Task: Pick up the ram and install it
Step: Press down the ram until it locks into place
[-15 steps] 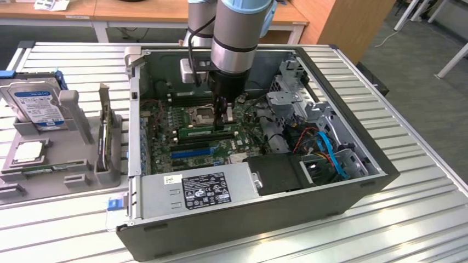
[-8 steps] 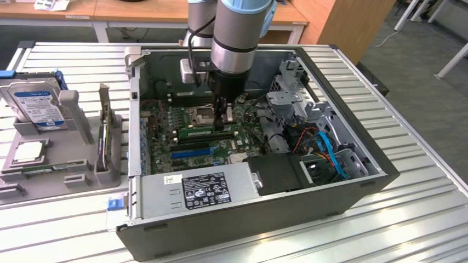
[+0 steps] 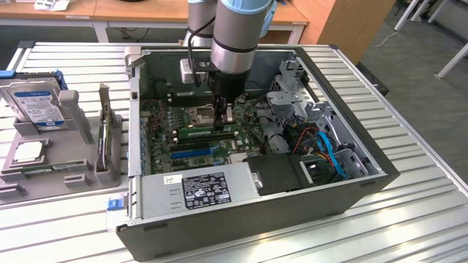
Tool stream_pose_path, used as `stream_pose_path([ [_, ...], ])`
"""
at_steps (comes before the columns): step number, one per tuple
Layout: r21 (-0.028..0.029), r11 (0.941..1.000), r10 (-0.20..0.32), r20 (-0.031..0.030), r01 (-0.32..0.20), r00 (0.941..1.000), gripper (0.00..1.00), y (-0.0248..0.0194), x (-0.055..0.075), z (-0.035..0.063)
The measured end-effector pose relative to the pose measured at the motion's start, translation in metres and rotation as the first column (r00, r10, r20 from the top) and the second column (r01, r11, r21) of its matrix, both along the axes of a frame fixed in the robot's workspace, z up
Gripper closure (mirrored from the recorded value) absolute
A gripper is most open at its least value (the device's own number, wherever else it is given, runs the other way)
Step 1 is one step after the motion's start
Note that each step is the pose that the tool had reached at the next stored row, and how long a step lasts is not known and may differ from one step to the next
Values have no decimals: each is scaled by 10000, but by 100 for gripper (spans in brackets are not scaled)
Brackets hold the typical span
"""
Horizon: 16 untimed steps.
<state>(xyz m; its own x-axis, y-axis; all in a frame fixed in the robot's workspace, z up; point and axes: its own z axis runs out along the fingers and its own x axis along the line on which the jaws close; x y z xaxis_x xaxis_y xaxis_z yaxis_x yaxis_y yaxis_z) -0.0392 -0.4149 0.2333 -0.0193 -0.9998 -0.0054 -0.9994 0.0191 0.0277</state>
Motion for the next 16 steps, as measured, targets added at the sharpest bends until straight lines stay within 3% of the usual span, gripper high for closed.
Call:
stream_pose_path([
  [16, -1, 10000, 0, -1, 0, 10000, 88, 7, -7, -22],
])
